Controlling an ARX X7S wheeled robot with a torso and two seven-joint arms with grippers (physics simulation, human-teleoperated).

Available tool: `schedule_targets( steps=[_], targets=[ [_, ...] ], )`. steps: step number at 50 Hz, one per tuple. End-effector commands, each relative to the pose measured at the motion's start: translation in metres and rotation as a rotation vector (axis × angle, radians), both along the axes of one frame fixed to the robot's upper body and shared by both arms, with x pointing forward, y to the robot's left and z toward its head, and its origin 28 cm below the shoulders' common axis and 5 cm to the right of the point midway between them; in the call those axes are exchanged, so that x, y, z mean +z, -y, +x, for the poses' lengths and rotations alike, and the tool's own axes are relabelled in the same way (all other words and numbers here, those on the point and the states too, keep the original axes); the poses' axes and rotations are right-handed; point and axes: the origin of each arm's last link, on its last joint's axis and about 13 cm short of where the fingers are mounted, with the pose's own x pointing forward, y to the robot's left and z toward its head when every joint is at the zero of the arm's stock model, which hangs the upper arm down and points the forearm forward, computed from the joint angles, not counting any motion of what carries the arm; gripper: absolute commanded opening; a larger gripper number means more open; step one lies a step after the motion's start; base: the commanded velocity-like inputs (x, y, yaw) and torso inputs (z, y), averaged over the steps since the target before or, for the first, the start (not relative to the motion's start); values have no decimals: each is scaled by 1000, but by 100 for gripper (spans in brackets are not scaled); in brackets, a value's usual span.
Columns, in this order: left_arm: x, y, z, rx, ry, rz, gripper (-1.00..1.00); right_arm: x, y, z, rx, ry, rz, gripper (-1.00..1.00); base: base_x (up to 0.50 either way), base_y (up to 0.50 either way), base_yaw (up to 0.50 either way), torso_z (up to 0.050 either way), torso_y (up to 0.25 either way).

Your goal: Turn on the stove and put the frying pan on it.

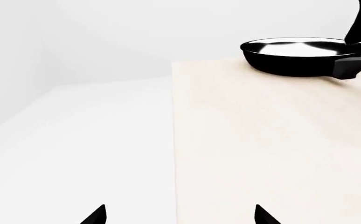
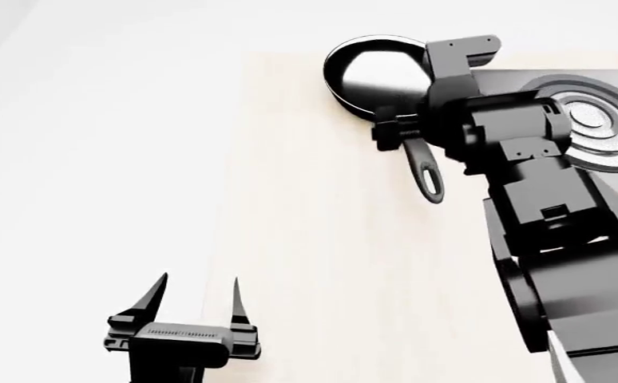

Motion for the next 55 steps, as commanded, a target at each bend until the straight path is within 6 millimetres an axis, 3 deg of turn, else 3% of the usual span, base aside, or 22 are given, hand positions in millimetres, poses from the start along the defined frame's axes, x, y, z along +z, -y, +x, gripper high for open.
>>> schedule_targets(
  steps=[1, 50, 51, 55],
  targets=[
    [0, -1, 0, 2, 1, -2, 100, -6, -5, -1, 3, -41, -17, 100, 0, 0, 0, 0, 0],
    [0, 0, 0, 6, 1, -2, 100, -29, 0, -6, -9, -139, -9, 100, 0, 0, 0, 0, 0],
    [0, 0, 0, 6, 1, -2, 100, -29, 1, -6, -10, -140, -9, -100, 0, 0, 0, 0, 0],
    [0, 0, 0, 6, 0, -3, 100, -29, 1, -6, -8, -143, -18, -100, 0, 0, 0, 0, 0]
  ],
)
